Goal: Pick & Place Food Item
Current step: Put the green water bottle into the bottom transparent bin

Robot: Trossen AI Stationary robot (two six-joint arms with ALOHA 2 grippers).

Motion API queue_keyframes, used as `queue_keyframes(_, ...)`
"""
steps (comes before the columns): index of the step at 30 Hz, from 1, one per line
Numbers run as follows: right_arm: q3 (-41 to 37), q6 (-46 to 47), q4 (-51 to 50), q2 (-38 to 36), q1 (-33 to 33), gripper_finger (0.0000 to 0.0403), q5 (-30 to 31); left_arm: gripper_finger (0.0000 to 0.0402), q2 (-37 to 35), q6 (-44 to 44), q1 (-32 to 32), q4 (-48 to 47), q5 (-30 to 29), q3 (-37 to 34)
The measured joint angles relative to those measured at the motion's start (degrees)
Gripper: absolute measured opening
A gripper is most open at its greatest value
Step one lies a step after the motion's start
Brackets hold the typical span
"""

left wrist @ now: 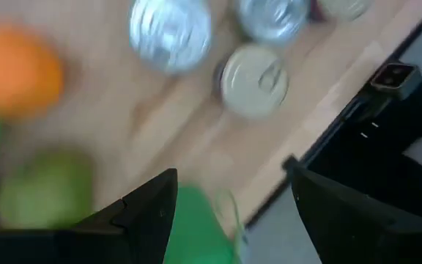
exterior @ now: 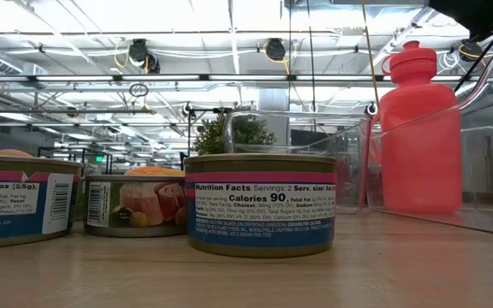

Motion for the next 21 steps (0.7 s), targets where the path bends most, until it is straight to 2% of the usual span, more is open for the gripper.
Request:
queue_keyframes(5,0.00,0.02,0.01,0.02,0.00,0.0260,-0.02,0.0278,0.06,-18.85,-6.96,-4.67,5.83,0.00)
queue_keyframes(9,0.00,0.02,-0.02,0.04,0.00,0.0257,-0.02,0.0278,0.06,-29.77,-10.98,-5.45,7.08,0.00)
queue_keyframes(16,0.00,-0.07,-0.06,0.04,0.00,0.0256,-0.02,0.0278,1.61,-42.87,-18.79,-5.33,6.42,-0.02)
queue_keyframes(21,0.00,-0.13,-0.40,0.04,0.00,0.0256,-0.02,0.0278,2.10,-48.73,-22.42,-3.07,8.78,-0.02)
